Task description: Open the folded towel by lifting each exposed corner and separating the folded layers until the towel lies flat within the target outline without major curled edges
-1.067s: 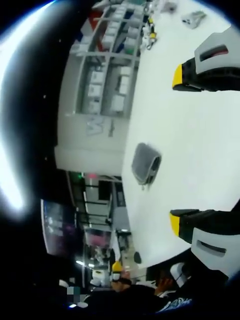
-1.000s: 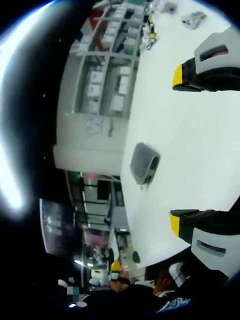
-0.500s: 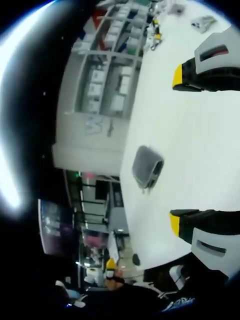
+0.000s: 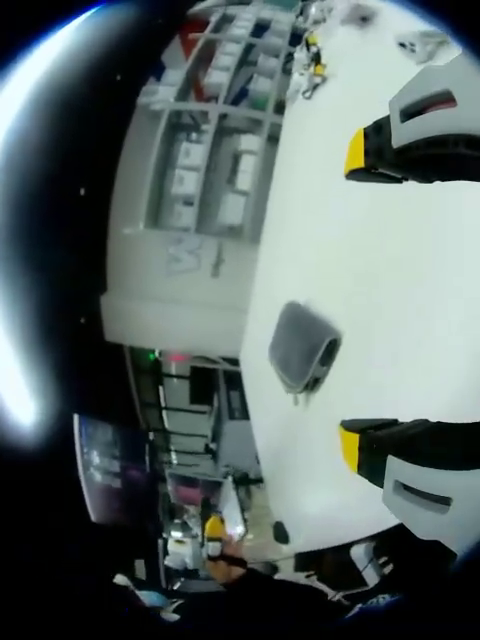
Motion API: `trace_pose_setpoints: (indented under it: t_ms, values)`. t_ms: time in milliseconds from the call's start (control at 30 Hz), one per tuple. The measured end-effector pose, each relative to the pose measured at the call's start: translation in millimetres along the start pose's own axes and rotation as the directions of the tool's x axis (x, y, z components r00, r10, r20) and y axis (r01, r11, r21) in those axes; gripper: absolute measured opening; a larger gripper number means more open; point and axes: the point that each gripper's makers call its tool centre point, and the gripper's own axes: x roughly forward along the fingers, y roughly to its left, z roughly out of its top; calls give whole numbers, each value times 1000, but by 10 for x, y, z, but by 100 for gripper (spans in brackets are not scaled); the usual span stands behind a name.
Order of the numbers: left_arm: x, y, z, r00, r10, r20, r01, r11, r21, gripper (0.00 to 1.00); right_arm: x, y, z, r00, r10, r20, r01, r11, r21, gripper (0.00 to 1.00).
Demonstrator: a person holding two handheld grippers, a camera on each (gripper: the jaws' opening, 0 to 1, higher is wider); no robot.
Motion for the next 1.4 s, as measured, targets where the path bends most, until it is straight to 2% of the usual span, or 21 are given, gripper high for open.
trace_pose_setpoints:
  t_ms: [100,267,467,533,633,700,967,1167,1267,1367,1400]
  values:
    - [56,51,-29,1000,8,-13,-8,1000,-11,96,55,-82,60,1000,-26,11,26,1000,-11,100]
    - [100,126,-135,999,15,-51,-16,1000,-17,97,84,-208,113,999,-40,-13,39,999,-27,100]
    - [231,311,-10,999,28,-47,-28,1000,-8,97,237,-354,317,999,-35,-10,35,999,-12,100]
    - [326,320,-78,995,-7,-104,9,1000,17,97,337,-334,334,1000,-10,-29,9,999,-37,100]
    - [467,425,-38,996,13,-90,-11,1000,17,97,495,-350,324,998,-3,-63,-1,999,-50,100]
    - [568,464,-38,995,1,-99,-1,1000,3,97,594,-405,364,998,-13,-59,10,999,-54,100]
    - [792,605,56,997,17,-71,-17,1000,-7,97,797,-549,517,999,-24,-32,22,999,-44,100]
    - [849,658,20,995,17,-101,-15,1000,25,96,879,-655,597,999,-23,-49,19,997,-76,100]
    - [898,713,41,993,24,-112,-20,999,33,97,932,-730,633,996,-32,-84,21,991,-129,100]
    - [967,711,82,993,3,-117,3,999,44,97,953,-780,740,996,-23,-84,11,989,-146,100]
    - [998,673,90,992,-30,-122,36,998,47,98,961,-790,760,996,-20,-82,8,989,-145,100]
